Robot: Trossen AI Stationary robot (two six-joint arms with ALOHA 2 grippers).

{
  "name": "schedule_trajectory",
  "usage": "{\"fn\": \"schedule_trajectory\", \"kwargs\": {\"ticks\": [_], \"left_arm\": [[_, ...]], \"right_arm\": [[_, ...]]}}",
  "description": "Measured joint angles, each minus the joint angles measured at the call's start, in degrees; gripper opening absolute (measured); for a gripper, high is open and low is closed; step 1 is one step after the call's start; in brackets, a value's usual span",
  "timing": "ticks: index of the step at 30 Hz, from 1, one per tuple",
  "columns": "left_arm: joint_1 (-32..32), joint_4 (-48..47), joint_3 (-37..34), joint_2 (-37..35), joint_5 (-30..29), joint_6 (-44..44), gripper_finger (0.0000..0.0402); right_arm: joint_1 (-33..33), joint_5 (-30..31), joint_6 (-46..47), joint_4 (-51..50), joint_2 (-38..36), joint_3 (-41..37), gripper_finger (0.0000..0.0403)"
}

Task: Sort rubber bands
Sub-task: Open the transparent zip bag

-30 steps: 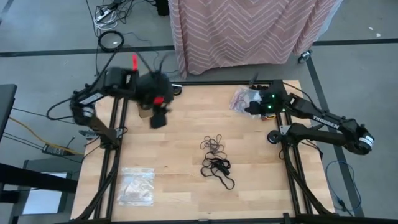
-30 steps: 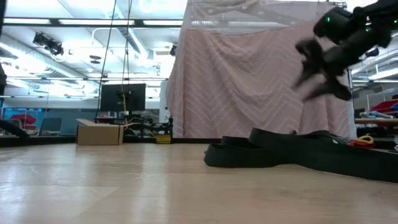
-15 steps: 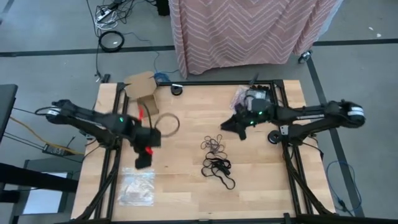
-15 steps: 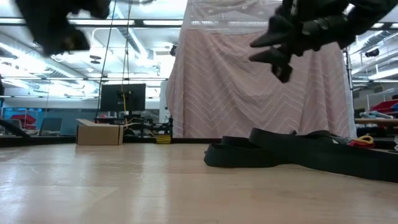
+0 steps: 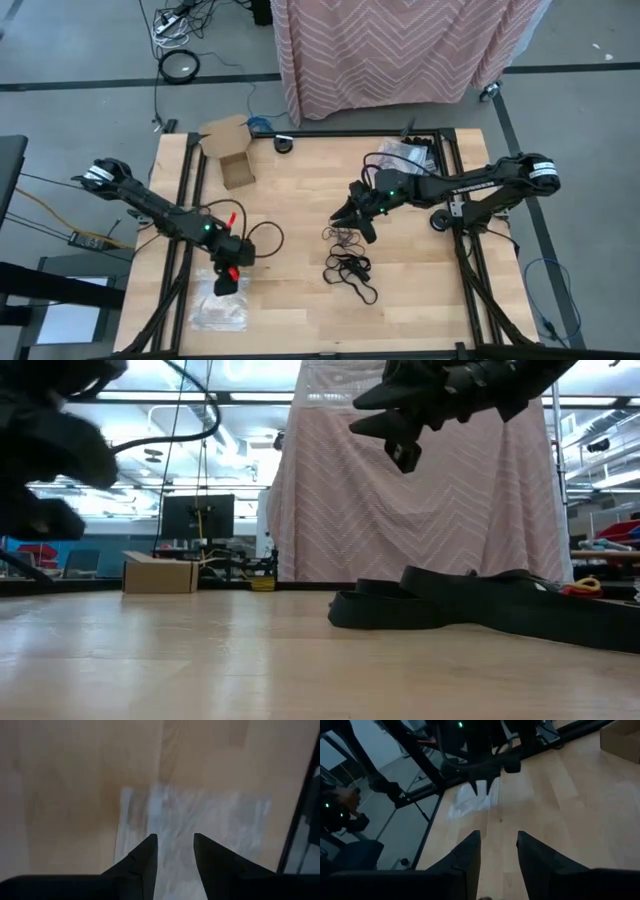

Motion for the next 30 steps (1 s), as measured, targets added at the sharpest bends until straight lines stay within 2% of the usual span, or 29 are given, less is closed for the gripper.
{"fn": "schedule_trajectory", "kwargs": {"ticks": [2, 5, 8, 12, 16, 23, 30], "left_arm": [[-1.48, 4.16, -0.83, 0.93, -0.61, -0.02, 0.0133], [-3.48, 5.48, -1.64, 2.7, -3.35, -1.3, 0.0116], [-4.91, 5.11, -2.38, 4.77, -5.98, -4.6, 0.0077], [-6.01, 7.74, -2.99, 7.49, -5.21, -9.8, 0.0012], [-5.96, 8.4, -2.22, 7.08, -6.77, -11.96, 0.0004], [-4.07, 0.67, 5.13, 3.74, -13.13, -8.85, 0.0002], [0.87, -14.44, 15.19, -0.67, -24.4, -1.79, 0.0001]], "right_arm": [[-0.04, 0.06, 0.04, 0.13, 0.29, -0.03, 0.0118], [-0.11, 0.71, 0.28, -0.63, 0.29, -0.14, 0.0117], [-0.11, 1.89, 0.74, -0.37, 0.27, -0.12, 0.0117], [-0.13, 2.59, 1.97, -0.19, 0.25, -0.13, 0.0117], [-0.17, 2.54, 2.4, -0.21, 0.24, -0.11, 0.0117], [-0.47, 1.52, 2.52, 0.41, 0.22, -0.14, 0.0117], [-0.83, -0.89, 3.98, 1.29, 0.22, -0.13, 0.0117]]}}
